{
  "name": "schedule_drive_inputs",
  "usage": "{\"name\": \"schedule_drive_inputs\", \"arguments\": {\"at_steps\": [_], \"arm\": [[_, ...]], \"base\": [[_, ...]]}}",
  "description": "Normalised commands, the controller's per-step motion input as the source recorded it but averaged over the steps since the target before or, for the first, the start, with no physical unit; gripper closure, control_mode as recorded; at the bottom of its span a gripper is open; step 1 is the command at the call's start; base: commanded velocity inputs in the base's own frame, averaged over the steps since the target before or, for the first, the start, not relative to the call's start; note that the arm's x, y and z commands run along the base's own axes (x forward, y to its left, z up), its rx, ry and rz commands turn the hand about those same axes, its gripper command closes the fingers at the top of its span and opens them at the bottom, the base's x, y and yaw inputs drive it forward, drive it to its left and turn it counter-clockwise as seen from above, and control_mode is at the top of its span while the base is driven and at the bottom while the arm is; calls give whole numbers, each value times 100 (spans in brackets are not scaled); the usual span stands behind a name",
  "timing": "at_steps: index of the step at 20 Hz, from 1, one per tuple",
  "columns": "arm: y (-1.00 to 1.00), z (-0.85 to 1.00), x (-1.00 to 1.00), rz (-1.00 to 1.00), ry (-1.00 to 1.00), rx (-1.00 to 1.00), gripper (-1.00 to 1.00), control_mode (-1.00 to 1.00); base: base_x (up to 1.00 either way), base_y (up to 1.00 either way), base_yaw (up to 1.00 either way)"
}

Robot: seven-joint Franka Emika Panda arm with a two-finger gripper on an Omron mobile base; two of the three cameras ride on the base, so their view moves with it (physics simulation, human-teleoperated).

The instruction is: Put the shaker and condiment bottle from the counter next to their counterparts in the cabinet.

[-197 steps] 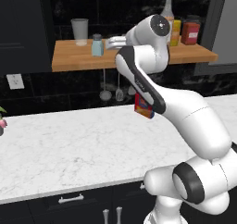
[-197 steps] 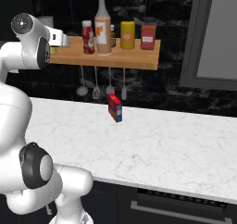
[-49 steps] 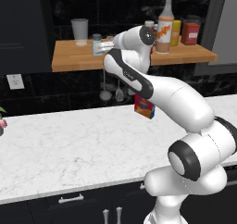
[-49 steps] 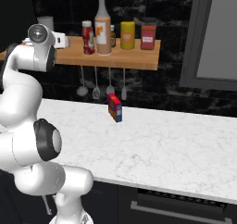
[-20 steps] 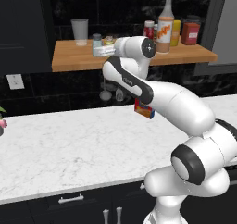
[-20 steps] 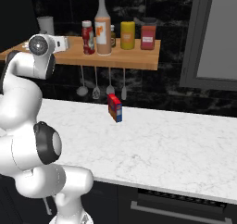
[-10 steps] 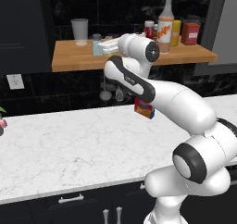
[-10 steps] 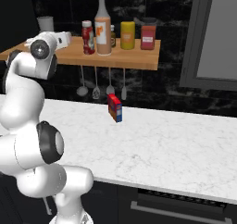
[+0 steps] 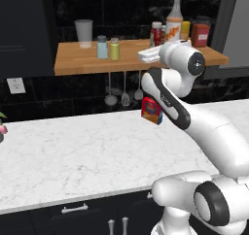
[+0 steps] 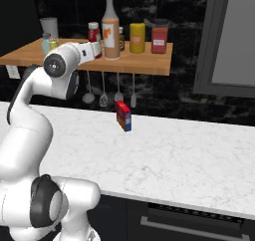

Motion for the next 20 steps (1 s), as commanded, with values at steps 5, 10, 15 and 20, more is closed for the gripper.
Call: {"name": "schedule_drive_inputs", "arguments": {"at_steps": [5, 10, 15, 20], "arm": [[-42, -31, -100, -11, 18, -11, -100, -100], [-61, -50, -100, 0, 22, -17, -100, -100], [-59, -15, -100, 5, 37, -16, -100, -100], [-40, -18, -100, 10, 48, -16, -100, -100]], "base": [[0, 0, 0], [0, 0, 0], [0, 0, 0], [0, 0, 0]]}}
